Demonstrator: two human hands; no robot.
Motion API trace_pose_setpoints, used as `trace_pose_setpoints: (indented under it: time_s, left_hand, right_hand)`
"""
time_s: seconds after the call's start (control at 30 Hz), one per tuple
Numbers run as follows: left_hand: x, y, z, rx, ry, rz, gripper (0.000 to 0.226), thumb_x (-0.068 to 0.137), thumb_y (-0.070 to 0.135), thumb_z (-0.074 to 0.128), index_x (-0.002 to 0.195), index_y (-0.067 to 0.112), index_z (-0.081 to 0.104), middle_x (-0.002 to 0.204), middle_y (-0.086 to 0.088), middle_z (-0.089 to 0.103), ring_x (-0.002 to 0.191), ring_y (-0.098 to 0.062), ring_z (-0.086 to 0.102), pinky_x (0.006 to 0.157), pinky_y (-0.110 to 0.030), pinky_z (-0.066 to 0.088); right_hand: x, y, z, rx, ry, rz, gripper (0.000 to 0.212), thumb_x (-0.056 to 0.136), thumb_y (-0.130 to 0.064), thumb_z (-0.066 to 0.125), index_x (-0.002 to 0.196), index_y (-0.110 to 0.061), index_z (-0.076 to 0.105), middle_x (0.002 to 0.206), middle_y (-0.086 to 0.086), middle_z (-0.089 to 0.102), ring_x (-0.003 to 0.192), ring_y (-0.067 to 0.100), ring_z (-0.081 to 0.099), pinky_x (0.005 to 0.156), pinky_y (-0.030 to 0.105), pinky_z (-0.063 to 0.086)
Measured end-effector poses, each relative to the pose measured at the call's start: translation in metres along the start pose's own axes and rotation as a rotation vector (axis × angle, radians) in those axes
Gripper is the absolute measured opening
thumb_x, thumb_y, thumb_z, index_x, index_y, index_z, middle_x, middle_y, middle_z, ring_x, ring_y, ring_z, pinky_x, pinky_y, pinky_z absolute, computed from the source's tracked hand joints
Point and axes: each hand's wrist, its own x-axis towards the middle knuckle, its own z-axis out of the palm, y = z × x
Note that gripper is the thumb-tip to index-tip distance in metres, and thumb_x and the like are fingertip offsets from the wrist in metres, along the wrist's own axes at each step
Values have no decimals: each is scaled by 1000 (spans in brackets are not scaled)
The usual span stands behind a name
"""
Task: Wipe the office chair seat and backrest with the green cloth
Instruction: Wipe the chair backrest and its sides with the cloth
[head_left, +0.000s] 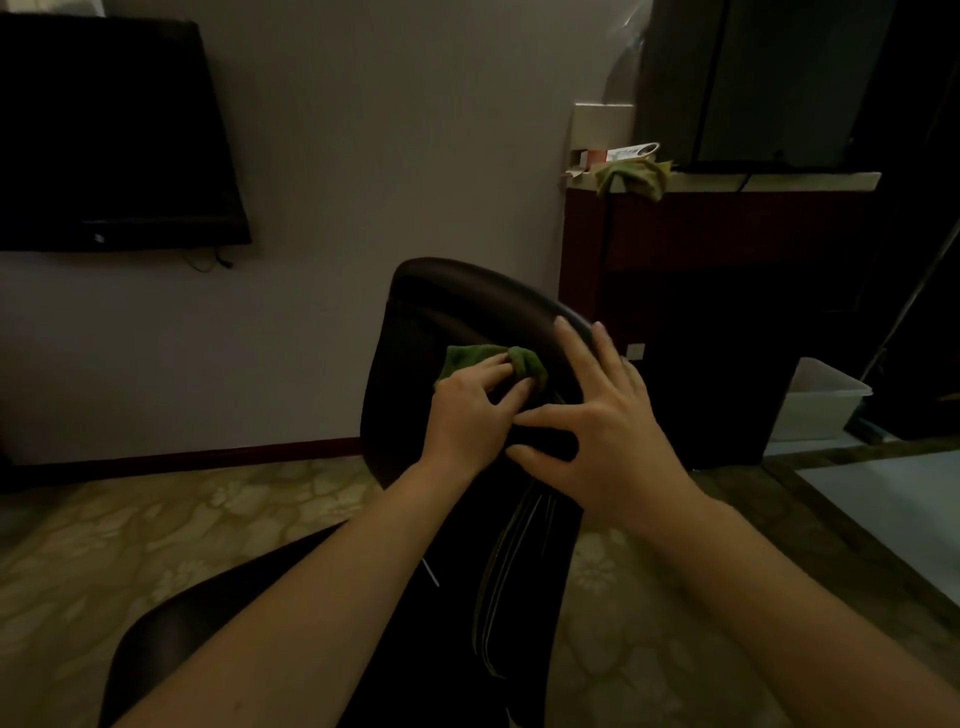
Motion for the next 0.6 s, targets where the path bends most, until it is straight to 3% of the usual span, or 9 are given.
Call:
trace_pose_setpoints:
  time_s: [0.1, 0.23, 0.3, 0.43, 0.53, 0.6]
  left_hand:
    - [-9, 0, 1, -6, -30, 39, 36, 96, 25, 66, 130, 13, 66, 138, -2, 62, 132, -12, 52, 114, -29, 37]
    - [1, -3, -10, 19, -84, 50, 34, 97, 25, 66, 129, 15, 66, 138, 0, 62, 131, -5, 48, 105, -9, 30]
    - [9, -5, -14, 14, -80, -1, 34, 98, 25, 64, 130, 16, 65, 138, 1, 62, 133, -6, 48, 100, -4, 29]
    - [13, -1, -9, 2, -31, -48, 33, 98, 25, 63, 130, 14, 66, 136, -1, 64, 132, -12, 51, 103, -15, 32]
    - [1, 7, -2, 8, 0, 33, 29, 98, 23, 63, 124, 13, 69, 130, -1, 67, 121, -4, 53, 105, -21, 40]
    - [-10, 8, 4, 15, -7, 99, 26, 98, 23, 62, 120, 13, 72, 126, -1, 69, 119, -7, 57, 107, -34, 47]
  right_hand:
    - [-14, 8, 4, 187, 103, 71, 33, 81, -55, 63, 111, -44, 70, 164, -8, -13, 149, 18, -23, 114, 32, -5]
    - [-31, 1, 16, 278, 112, 146, 29, 83, -47, 70, 111, -40, 71, 163, -10, -18, 152, 16, -6, 118, 31, 13]
    - [-36, -4, 18, 338, 116, 165, 29, 85, -46, 69, 113, -39, 70, 162, -13, -21, 148, 8, 2, 115, 22, 18]
    - [-43, -11, 14, 465, 92, 220, 30, 87, -47, 65, 116, -41, 69, 160, -20, -24, 140, -5, 0, 104, 5, 15]
    - [-44, -13, 9, 518, 59, 228, 30, 88, -48, 63, 117, -44, 68, 158, -24, -25, 134, -14, -4, 95, -3, 12]
    - [-43, -13, 7, 544, 42, 223, 26, 89, -44, 64, 115, -45, 67, 159, -24, -24, 133, -16, -3, 92, -7, 14]
